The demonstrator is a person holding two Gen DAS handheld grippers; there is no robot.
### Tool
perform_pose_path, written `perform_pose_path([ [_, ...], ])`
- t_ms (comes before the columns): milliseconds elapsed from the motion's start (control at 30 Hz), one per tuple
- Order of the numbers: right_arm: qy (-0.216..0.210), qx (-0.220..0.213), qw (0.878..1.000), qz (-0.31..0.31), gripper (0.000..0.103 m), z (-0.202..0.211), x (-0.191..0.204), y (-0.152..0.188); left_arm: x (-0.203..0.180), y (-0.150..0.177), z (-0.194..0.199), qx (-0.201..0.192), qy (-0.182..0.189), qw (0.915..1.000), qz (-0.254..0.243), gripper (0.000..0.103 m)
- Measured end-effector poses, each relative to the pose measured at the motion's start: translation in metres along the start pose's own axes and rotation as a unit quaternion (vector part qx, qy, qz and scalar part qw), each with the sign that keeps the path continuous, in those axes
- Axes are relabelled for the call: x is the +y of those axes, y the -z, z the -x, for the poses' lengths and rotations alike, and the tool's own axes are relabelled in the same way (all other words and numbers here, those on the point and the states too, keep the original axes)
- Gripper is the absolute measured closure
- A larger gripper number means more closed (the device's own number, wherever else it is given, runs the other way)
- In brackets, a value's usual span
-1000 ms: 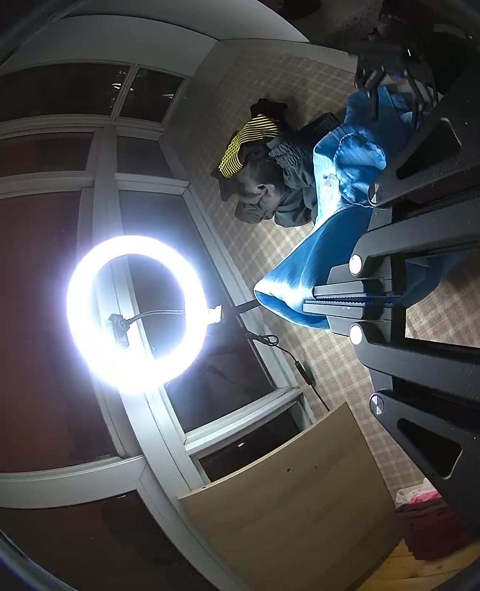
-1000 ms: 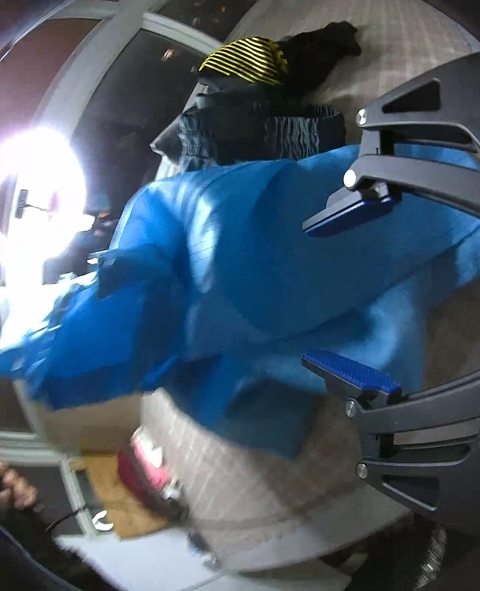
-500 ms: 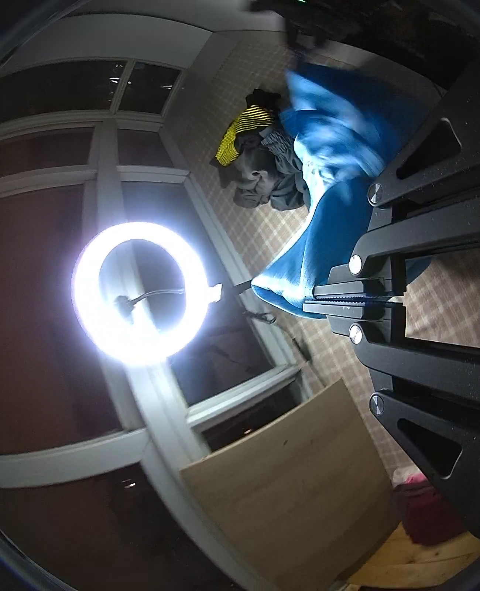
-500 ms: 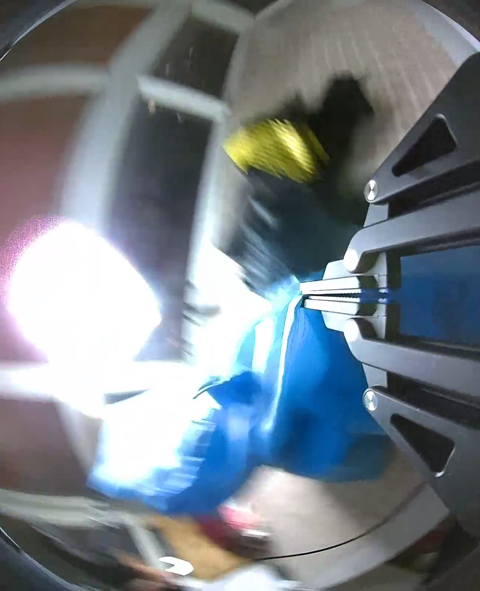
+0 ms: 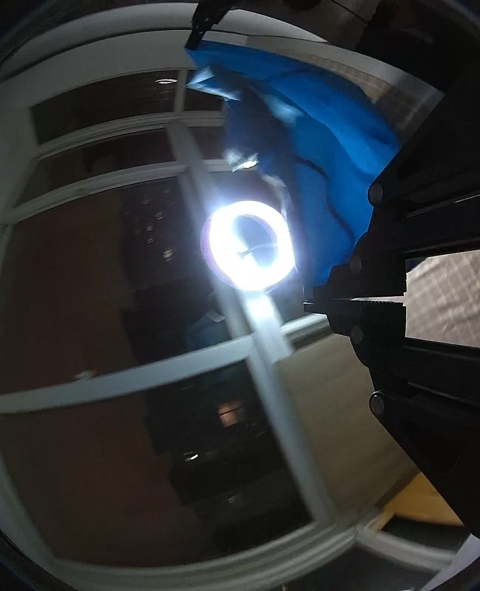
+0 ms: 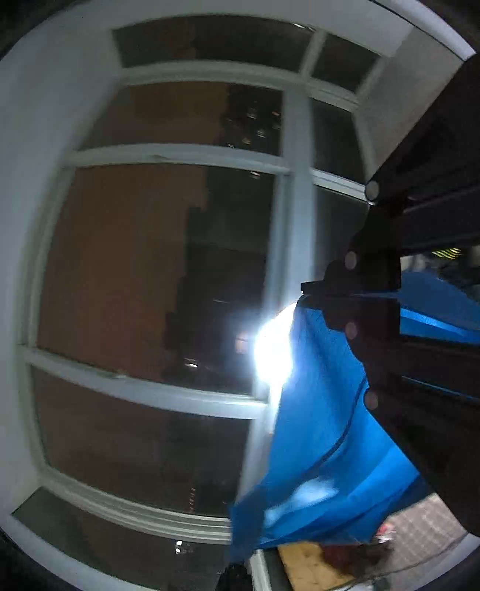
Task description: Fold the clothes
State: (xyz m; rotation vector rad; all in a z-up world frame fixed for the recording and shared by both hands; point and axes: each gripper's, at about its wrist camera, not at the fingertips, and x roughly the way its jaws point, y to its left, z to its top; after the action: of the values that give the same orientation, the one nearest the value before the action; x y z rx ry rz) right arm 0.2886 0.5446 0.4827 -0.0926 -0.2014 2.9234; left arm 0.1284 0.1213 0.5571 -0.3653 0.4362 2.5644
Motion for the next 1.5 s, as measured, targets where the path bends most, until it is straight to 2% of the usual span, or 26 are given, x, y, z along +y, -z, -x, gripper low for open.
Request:
perform_pose_path([
  [200, 0.035, -0.099, 0.994, 0.026, 0.103, 0.082, 0.033, -0.082, 0.023, -0.037, 0.110, -0.070, -0.047, 0.9953, -0.049, 0.103],
  [300, 0.047, -0.120, 0.991, 0.026, 0.103, 0.096, 0.046, -0.102, 0.034, -0.046, 0.145, -0.087, -0.058, 0.9927, -0.059, 0.103],
  [400, 0.057, -0.127, 0.990, 0.034, 0.103, 0.100, 0.060, -0.115, 0.044, -0.046, 0.155, -0.088, -0.072, 0.9913, -0.067, 0.103],
  [500, 0.039, -0.110, 0.993, 0.033, 0.103, 0.079, 0.071, -0.108, 0.057, -0.042, 0.141, -0.074, -0.085, 0.9918, -0.061, 0.103],
  [600, 0.025, -0.087, 0.995, 0.038, 0.103, 0.050, 0.082, -0.095, 0.075, -0.031, 0.103, -0.043, -0.095, 0.9932, -0.052, 0.103],
  [733, 0.004, -0.031, 0.998, 0.051, 0.103, -0.036, 0.105, -0.059, 0.098, -0.012, 0.031, 0.008, -0.109, 0.9933, -0.037, 0.103],
  [900, -0.017, 0.044, 0.996, 0.070, 0.103, -0.177, 0.145, 0.010, 0.129, 0.030, -0.109, 0.100, -0.121, 0.9875, -0.013, 0.103],
  [967, -0.013, 0.063, 0.994, 0.085, 0.103, -0.226, 0.162, 0.038, 0.141, 0.050, -0.169, 0.126, -0.107, 0.9860, -0.017, 0.103],
  [1033, -0.003, 0.077, 0.991, 0.106, 0.103, -0.272, 0.181, 0.066, 0.149, 0.075, -0.232, 0.158, -0.115, 0.9806, -0.001, 0.103],
  [1167, 0.018, 0.100, 0.984, 0.149, 0.103, -0.341, 0.206, 0.127, 0.139, 0.130, -0.334, 0.215, -0.125, 0.9686, 0.010, 0.103],
  [1267, 0.022, 0.152, 0.973, 0.173, 0.103, -0.390, 0.210, 0.184, 0.135, 0.174, -0.397, 0.264, -0.100, 0.9582, 0.045, 0.101],
  [1333, 0.021, 0.203, 0.961, 0.186, 0.102, -0.419, 0.216, 0.221, 0.134, 0.206, -0.438, 0.302, -0.081, 0.9464, 0.081, 0.099],
  [1367, 0.019, 0.236, 0.951, 0.197, 0.101, -0.433, 0.220, 0.242, 0.132, 0.218, -0.451, 0.316, -0.066, 0.9422, 0.089, 0.099],
  [1400, 0.016, 0.249, 0.948, 0.198, 0.094, -0.437, 0.220, 0.253, 0.128, 0.227, -0.460, 0.325, -0.060, 0.9393, 0.091, 0.099],
  [1467, 0.010, 0.273, 0.941, 0.199, 0.087, -0.443, 0.221, 0.275, 0.121, 0.238, -0.464, 0.335, -0.052, 0.9371, 0.083, 0.099],
  [1500, 0.005, 0.274, 0.942, 0.195, 0.081, -0.440, 0.218, 0.276, 0.119, 0.235, -0.454, 0.332, -0.050, 0.9392, 0.073, 0.099],
])
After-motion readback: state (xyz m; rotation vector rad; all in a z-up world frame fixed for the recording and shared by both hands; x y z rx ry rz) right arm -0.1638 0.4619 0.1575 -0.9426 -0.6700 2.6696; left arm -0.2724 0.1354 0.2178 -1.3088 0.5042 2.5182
